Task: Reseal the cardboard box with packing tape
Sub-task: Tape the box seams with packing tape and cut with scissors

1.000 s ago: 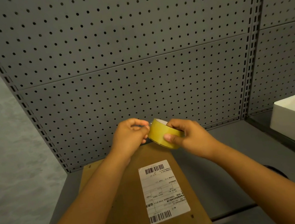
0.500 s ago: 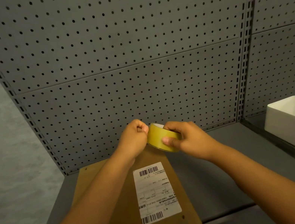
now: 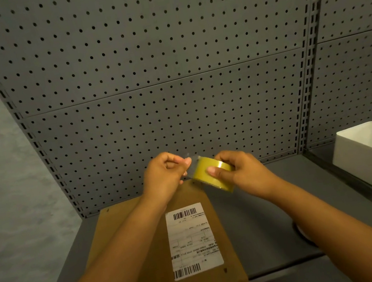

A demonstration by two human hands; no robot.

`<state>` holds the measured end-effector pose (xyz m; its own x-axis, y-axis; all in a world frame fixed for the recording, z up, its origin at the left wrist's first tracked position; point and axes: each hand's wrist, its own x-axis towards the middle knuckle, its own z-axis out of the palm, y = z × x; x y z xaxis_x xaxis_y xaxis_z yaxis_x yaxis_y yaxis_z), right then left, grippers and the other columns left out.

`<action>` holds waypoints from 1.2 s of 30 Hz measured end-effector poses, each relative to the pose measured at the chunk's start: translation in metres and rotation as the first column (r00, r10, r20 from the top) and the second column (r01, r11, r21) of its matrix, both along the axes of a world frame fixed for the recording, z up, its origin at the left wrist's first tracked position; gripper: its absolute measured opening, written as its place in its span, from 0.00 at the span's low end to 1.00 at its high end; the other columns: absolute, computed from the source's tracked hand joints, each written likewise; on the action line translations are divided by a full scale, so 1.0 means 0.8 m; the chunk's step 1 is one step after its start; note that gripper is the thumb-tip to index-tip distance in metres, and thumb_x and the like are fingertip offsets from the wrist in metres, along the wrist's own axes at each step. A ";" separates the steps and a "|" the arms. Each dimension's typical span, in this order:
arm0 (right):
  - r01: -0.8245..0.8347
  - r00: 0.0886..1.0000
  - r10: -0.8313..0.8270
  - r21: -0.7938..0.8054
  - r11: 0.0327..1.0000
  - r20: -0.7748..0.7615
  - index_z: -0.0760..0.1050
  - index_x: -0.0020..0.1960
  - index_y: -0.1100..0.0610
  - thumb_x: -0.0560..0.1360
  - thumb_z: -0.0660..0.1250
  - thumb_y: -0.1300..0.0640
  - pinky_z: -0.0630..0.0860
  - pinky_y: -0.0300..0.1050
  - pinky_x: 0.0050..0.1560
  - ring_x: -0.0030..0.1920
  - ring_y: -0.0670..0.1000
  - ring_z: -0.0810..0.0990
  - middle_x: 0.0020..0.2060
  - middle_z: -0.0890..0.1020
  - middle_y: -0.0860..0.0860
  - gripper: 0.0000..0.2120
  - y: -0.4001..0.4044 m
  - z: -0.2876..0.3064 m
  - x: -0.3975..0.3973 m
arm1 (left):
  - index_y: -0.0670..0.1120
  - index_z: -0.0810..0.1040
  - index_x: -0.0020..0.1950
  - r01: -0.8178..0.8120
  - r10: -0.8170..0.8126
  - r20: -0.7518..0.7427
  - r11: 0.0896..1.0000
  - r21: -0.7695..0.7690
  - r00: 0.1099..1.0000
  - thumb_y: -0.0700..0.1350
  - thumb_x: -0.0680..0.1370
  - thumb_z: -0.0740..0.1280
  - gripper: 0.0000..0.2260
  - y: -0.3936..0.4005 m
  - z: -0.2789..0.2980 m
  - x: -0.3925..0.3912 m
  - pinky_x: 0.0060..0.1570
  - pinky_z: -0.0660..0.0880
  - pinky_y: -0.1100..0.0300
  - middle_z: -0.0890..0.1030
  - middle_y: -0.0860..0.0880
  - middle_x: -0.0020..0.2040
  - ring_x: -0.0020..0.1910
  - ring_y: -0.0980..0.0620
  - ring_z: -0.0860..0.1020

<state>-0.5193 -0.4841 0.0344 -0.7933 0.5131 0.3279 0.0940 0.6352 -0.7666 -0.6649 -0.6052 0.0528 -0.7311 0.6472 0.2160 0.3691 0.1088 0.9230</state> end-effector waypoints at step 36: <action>-0.045 0.990 0.043 0.018 0.999 0.133 0.76 0.50 0.54 0.76 0.65 0.46 0.76 0.45 0.44 0.43 0.50 0.79 0.43 0.80 0.53 0.12 0.043 0.014 -0.021 | 0.45 0.80 0.47 0.046 -0.030 0.165 0.995 -0.094 0.986 0.43 0.76 0.70 0.03 0.015 0.002 -0.021 0.35 0.76 0.66 0.82 0.49 0.44 0.41 0.55 0.78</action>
